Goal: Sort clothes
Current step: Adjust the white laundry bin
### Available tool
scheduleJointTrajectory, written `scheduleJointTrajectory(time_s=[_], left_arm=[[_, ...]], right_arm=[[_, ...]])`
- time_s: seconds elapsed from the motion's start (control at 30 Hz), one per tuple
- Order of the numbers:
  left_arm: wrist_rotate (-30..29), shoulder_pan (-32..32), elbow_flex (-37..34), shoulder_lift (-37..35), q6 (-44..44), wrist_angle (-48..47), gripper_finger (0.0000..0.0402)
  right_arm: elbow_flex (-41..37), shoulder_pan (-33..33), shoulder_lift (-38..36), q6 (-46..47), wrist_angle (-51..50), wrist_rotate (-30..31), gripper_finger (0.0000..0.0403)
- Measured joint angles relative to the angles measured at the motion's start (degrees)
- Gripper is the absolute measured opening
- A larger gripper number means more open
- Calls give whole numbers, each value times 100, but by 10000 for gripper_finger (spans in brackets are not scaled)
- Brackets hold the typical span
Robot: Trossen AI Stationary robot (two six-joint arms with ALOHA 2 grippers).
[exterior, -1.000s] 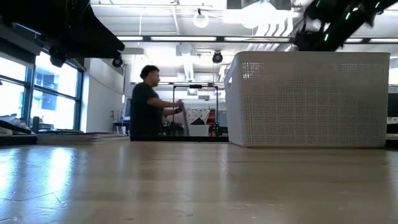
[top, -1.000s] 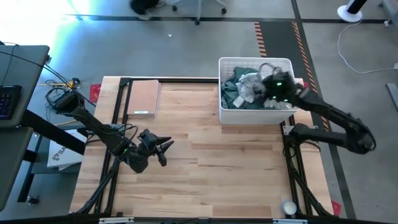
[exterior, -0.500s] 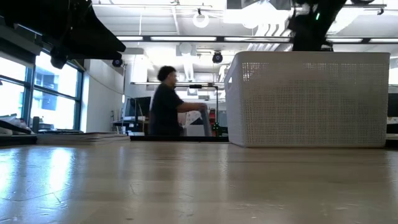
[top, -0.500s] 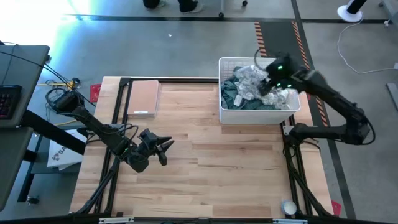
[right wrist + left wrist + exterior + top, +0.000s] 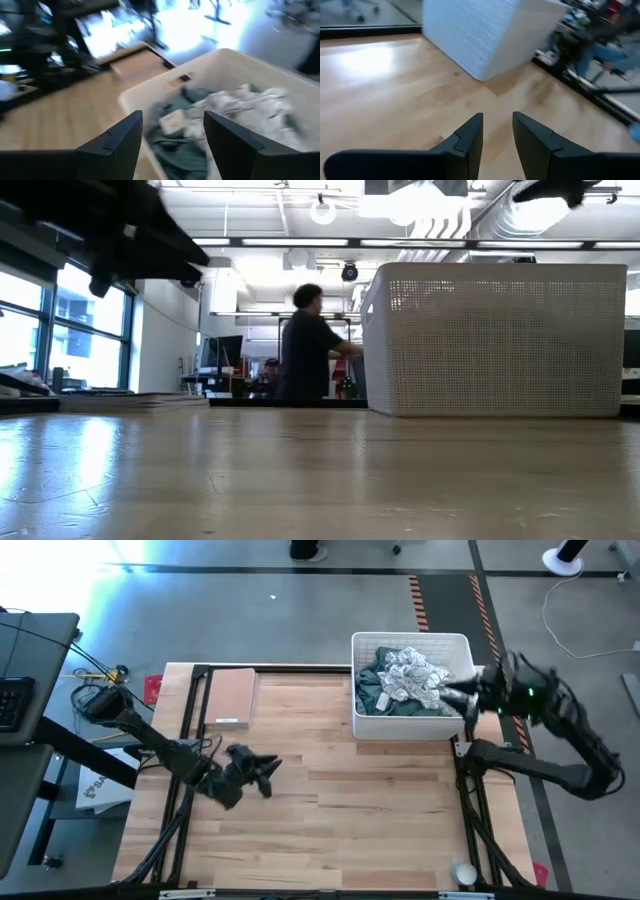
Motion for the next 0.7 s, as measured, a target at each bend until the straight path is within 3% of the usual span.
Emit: scheduleJointTrajectory(time_s=[0.1,0.2,0.3,0.5,0.7], left_arm=[[727,644,-1,-146,467,309,101],[1866,1436,-1,-257,1717,873,101],[2506,2140,1,-507,2683,1263,101],[2478,2820,1,-1702,3525,542,101],[2539,2779,1,-3298,3696,-969,101]], right_arm=[[-1156,187,-992,397,708,-265,209],[-2257,267,-1845,961,1590,-713,209],[-3115,295,-2463,1409,2450,-1167,209],[-3999,291,-3163,1354,2798,-1294,209],[-4093,293,-3262,1289,3022,-1510,209]])
